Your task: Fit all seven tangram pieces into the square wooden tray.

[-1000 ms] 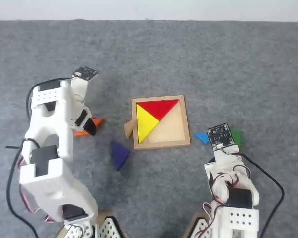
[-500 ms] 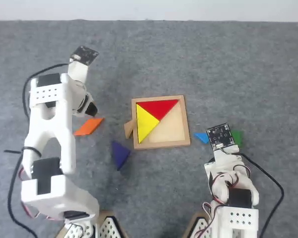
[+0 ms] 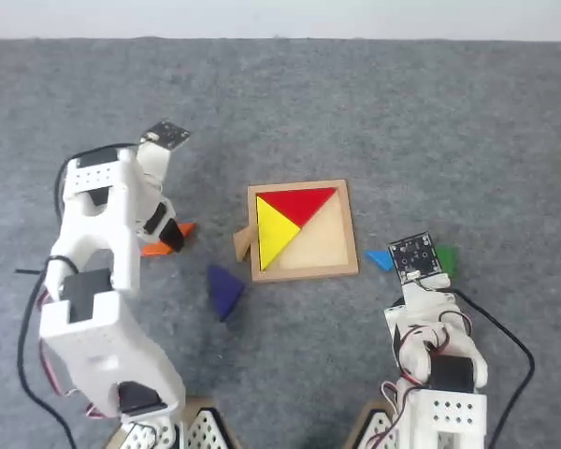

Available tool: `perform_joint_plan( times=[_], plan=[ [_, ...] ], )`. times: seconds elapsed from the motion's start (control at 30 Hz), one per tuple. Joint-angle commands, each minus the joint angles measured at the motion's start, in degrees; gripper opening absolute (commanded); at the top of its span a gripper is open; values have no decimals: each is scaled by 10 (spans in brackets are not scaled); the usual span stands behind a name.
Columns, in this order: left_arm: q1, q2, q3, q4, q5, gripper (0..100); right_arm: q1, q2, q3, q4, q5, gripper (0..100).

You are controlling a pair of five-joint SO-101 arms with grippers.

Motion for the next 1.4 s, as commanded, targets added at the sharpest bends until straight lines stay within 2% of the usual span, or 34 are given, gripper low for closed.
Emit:
perform_joint_plan(
  times=[0.0,0.1,0.37,0.5,0.77,1.13,1.3,1.37],
  plan=[
    [0,8,-23,-7,-11,242,-1,-7,9,1,5,8],
    [0,25,-23,-5,-10,238,-1,-7,9,1,5,8],
    [4,49,-23,11,-24,113,-1,-7,9,1,5,8],
    [27,52,-22,47,-30,71,-1,-7,9,1,5,8],
    [66,48,-39,97,33,70,-1,-7,9,1,5,8],
    [91,51,-220,239,85,70,-1,-7,9,1,5,8],
    [93,55,-250,234,95,74,-1,-7,9,1,5,8],
    [84,55,-241,224,96,105,-1,-7,9,1,5,8]
  ],
)
